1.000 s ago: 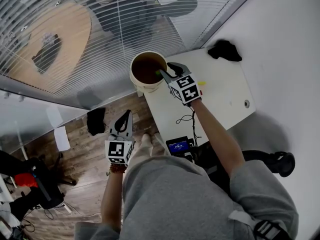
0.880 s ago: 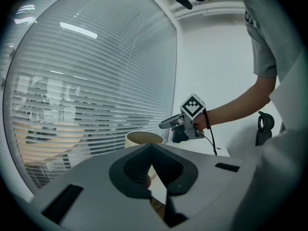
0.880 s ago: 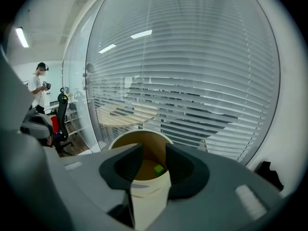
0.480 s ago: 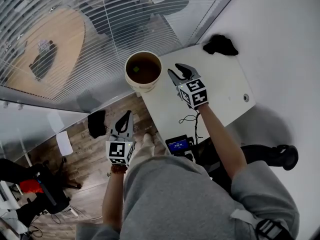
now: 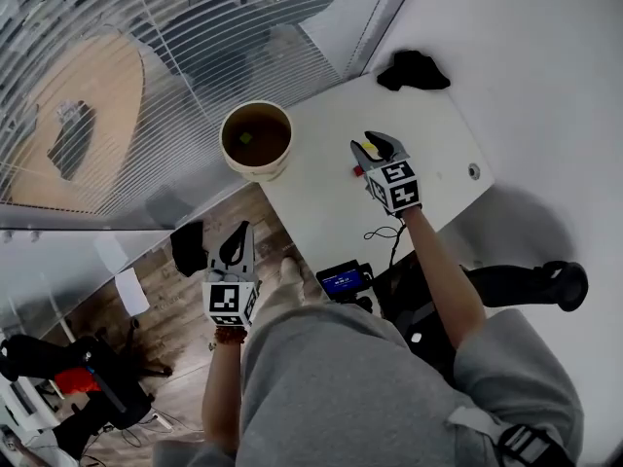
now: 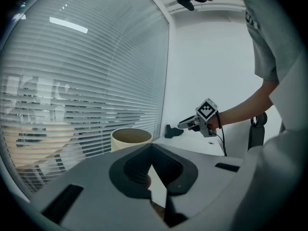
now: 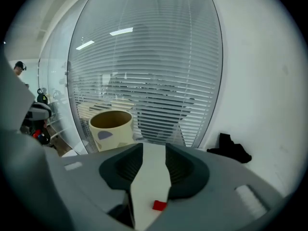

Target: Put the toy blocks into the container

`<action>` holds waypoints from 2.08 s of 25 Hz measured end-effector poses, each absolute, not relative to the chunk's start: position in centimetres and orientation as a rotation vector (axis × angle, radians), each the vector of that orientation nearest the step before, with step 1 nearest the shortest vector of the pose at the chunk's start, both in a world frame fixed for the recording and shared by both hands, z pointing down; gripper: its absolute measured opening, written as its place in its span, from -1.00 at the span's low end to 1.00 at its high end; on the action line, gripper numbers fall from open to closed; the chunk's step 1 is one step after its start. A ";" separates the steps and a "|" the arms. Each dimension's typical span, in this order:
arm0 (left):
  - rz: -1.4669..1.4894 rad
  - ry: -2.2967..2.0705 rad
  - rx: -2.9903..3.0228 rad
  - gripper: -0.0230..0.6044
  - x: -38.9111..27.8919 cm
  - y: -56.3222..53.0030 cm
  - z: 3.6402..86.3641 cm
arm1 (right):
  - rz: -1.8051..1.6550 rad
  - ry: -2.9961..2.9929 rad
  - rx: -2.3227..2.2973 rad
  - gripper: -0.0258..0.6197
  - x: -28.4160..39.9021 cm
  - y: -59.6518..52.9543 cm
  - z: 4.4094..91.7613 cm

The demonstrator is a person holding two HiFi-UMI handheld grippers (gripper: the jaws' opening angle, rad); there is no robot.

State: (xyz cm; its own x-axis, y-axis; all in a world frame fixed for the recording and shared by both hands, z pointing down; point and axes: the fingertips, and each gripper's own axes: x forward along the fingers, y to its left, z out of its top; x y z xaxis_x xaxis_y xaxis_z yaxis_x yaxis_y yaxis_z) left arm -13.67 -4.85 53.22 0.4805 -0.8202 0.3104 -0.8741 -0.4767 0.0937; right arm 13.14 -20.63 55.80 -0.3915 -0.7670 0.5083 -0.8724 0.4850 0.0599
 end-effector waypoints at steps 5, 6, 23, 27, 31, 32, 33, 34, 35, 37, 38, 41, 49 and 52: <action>0.358 -1.440 2.484 -0.90 -12.8 -4.7 53.9 | 0.323 -2.216 1.403 -0.44 16.1 -20.2 57.5; 0.364 -1.439 2.483 -0.91 -12.6 -4.7 53.9 | 0.330 -2.209 1.410 -0.44 16.5 -20.1 57.8; 0.420 -1.440 2.468 -0.91 -10.8 -4.2 54.3 | 0.475 -2.092 1.384 -0.32 19.6 -18.5 66.6; 0.428 -1.434 2.463 -0.90 -10.5 -4.1 54.4 | 0.522 -2.063 1.363 -0.26 19.8 -18.1 68.5; 0.427 -1.429 2.467 -0.90 -10.0 -4.2 54.1 | 0.574 -2.022 1.340 -0.16 20.3 -17.9 70.6; 0.427 -1.428 2.468 -0.91 -9.9 -4.3 54.0 | 0.586 -2.012 1.336 -0.12 20.4 -17.8 71.0; 0.426 -1.427 2.469 -0.90 -9.8 -4.3 53.9 | 0.596 -2.004 1.332 -0.09 20.4 -17.7 71.4; 0.426 -1.427 2.469 -0.91 -9.7 -4.4 53.9 | 0.606 -1.997 1.328 -0.07 20.4 -17.7 71.8; 0.427 -1.426 2.470 -0.90 -9.7 -4.5 53.8 | 0.614 -1.991 1.323 -0.05 20.4 -17.7 72.2; 0.427 -1.425 2.471 -0.90 -9.6 -4.6 53.8 | 0.632 -1.977 1.310 -0.02 20.4 -17.7 73.0; 0.429 -1.424 2.470 -0.90 -9.5 -4.7 53.9 | 0.642 -1.970 1.302 0.01 20.4 -17.7 73.3; 0.438 -1.423 2.468 -0.90 -9.3 -4.7 54.0 | 0.663 -1.955 1.284 0.05 20.4 -17.6 74.2; 0.451 -1.440 2.448 -0.90 -9.7 -4.4 54.4 | 0.705 -1.914 1.275 0.07 20.6 -17.8 76.5; 0.450 -1.448 2.439 -0.90 -9.9 -4.3 54.4 | 0.705 -1.890 1.278 0.07 20.8 -17.9 76.9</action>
State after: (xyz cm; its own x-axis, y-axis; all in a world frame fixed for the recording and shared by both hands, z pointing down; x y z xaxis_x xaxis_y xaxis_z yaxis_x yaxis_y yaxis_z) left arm -9.89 -4.25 54.44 0.4528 -0.7990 0.3958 -0.8825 -0.4650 0.0709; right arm 20.84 -17.93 76.87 -0.2342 -0.5304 0.8148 -0.9343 0.3544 -0.0378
